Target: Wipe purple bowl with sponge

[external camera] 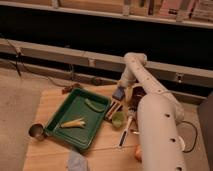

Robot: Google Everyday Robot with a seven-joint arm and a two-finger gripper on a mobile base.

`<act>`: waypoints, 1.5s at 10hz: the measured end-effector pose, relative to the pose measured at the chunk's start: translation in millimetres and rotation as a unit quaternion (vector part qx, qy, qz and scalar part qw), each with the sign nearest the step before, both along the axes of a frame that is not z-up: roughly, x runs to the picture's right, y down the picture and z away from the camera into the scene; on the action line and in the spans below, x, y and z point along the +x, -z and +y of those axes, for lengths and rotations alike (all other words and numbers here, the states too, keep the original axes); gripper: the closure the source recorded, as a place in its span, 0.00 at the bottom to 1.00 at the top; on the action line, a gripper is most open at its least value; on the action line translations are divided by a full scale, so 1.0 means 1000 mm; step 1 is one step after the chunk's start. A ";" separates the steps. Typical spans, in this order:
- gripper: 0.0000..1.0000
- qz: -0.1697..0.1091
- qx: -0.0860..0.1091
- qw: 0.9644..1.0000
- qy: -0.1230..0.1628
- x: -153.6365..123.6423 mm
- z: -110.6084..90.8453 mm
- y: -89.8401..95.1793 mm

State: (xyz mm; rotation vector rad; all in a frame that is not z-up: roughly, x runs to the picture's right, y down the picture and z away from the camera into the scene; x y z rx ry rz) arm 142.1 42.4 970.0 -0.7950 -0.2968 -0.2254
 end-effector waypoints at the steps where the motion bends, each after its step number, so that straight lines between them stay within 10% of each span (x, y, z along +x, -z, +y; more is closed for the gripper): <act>1: 0.20 0.003 -0.006 1.000 0.004 0.000 0.002 -0.004; 6: 0.22 0.014 -0.017 1.000 0.022 -0.002 0.007 -0.012; 15: 1.00 0.014 -0.015 0.999 0.029 -0.001 0.002 -0.006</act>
